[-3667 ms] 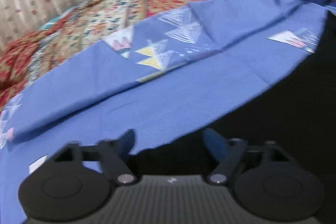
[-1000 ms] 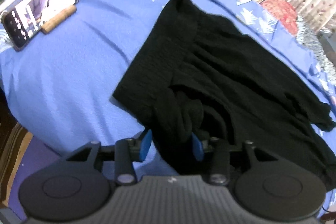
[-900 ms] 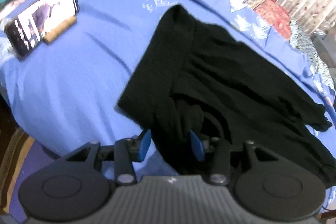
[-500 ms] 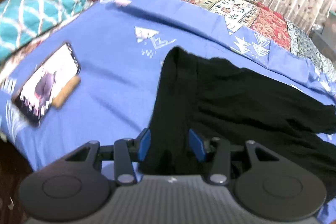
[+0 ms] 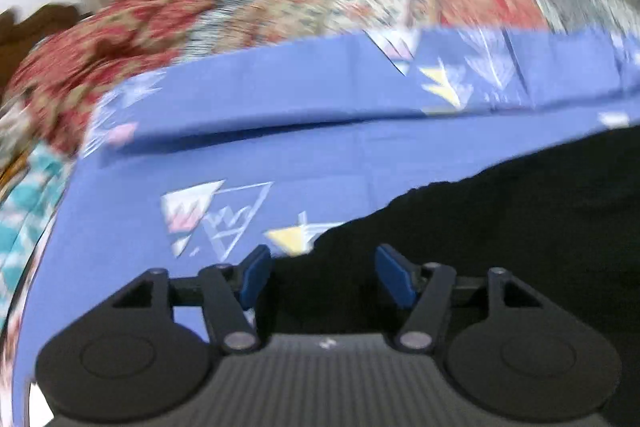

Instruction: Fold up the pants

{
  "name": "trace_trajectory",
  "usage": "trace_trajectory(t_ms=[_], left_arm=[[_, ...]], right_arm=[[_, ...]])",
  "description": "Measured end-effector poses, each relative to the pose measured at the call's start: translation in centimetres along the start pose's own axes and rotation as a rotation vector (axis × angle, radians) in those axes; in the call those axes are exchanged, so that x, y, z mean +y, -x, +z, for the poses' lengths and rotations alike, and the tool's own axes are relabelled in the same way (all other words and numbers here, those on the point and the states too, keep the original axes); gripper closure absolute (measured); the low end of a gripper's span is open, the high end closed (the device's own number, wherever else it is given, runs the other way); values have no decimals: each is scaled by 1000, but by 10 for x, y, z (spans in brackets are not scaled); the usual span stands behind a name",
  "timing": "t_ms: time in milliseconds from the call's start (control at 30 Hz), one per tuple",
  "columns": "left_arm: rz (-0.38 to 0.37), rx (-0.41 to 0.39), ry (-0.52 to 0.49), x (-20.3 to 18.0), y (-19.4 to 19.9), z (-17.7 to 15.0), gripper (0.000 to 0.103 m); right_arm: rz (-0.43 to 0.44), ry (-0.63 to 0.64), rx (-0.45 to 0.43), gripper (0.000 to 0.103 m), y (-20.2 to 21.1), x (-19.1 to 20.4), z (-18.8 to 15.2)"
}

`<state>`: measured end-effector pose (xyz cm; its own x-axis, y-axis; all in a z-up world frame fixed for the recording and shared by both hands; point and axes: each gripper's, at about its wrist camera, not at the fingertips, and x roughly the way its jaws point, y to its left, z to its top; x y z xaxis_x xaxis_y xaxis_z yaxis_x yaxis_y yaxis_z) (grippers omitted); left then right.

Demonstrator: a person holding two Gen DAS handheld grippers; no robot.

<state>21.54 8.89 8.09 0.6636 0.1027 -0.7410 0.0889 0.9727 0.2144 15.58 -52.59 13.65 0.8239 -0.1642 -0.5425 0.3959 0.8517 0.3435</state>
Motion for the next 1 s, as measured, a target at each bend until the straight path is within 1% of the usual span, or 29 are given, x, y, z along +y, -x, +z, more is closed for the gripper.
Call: trace_trajectory(t_ms=[33,67,133,167,200,233,300,333,400,467,533,633,667,700,733,767,800,900,1000], left_arm=[[-1,17,-32,-5,-13,4,25],[-3,29,-61,-11,-25,7,20],[-19,62,-104,-21,-45,9,34],[-45,80,-126,-26,-53,7,61],[-60,87,-159,-32,-57,4,91],[-78,88,-192,-39,-57,2,95],[-29,69,-239,-52,-53,-3,96],[-19,65,-230,-53,-49,-5,96],[-23,47,-167,-47,-35,-5,96],[-10,-19,-124,-41,-10,-8,96],[16,-83,-102,-39,12,-13,96],[42,-128,-47,-34,34,-18,96],[56,-139,-36,-34,39,-20,96],[67,-150,-32,-34,43,-21,96],[80,-164,-31,-35,49,-23,96],[88,-172,-34,-37,52,-25,96],[100,-180,-39,-39,56,-27,96],[119,-196,-26,-44,64,-26,96],[122,-215,22,-42,79,-28,96]], right_arm=[[-1,6,7,43,-6,4,3],[-6,14,11,43,-12,8,7],[-5,34,18,43,-25,18,18],[-1,43,24,43,-33,22,24],[2,48,34,43,-44,27,32],[2,49,45,43,-55,32,39],[-13,49,81,43,-84,41,55],[-29,47,92,43,-97,43,60],[-96,47,101,43,-127,47,72],[-179,42,90,43,-151,49,81],[-235,28,90,43,-172,45,86],[-314,16,130,42,-206,38,90],[-338,16,158,45,-215,35,87],[-346,17,180,61,-222,31,85],[-358,22,170,71,-222,30,81],[-365,24,151,78,-217,28,79],[-342,7,140,86,-211,26,80],[-260,-58,97,89,-179,15,86],[-156,-143,61,89,-133,0,93]])
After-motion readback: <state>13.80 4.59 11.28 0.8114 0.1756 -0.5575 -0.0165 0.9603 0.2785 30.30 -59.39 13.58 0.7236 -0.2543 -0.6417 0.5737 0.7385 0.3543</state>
